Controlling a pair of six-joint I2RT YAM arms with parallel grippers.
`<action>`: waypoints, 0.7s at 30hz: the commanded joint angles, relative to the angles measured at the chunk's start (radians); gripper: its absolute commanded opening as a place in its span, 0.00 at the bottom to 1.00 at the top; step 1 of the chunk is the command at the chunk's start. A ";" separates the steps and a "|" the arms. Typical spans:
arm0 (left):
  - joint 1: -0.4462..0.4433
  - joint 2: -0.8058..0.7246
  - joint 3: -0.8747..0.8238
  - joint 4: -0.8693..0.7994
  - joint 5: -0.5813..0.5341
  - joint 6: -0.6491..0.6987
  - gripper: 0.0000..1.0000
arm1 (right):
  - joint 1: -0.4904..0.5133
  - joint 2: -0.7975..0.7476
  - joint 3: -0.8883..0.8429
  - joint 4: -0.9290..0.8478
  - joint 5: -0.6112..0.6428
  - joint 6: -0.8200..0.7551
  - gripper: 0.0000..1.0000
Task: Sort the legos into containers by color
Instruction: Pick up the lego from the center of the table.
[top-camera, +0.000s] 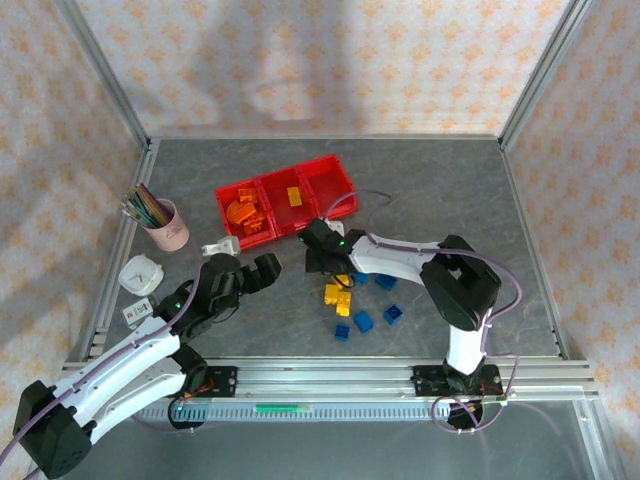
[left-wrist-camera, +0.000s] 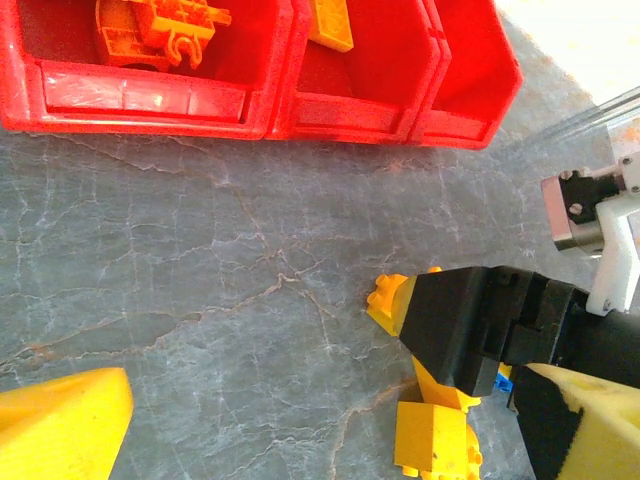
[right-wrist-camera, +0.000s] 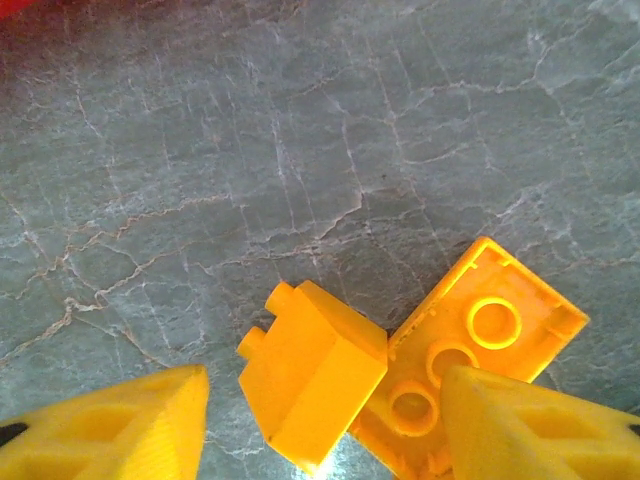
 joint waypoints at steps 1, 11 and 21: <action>-0.010 -0.022 -0.007 -0.001 -0.047 -0.009 0.99 | 0.015 0.034 0.056 0.011 0.029 -0.002 0.58; -0.010 -0.078 -0.009 -0.063 -0.085 -0.023 0.99 | 0.035 0.128 0.142 -0.033 0.060 -0.056 0.47; -0.008 -0.092 -0.006 -0.073 -0.090 -0.026 0.99 | 0.034 0.164 0.165 -0.051 0.064 -0.081 0.32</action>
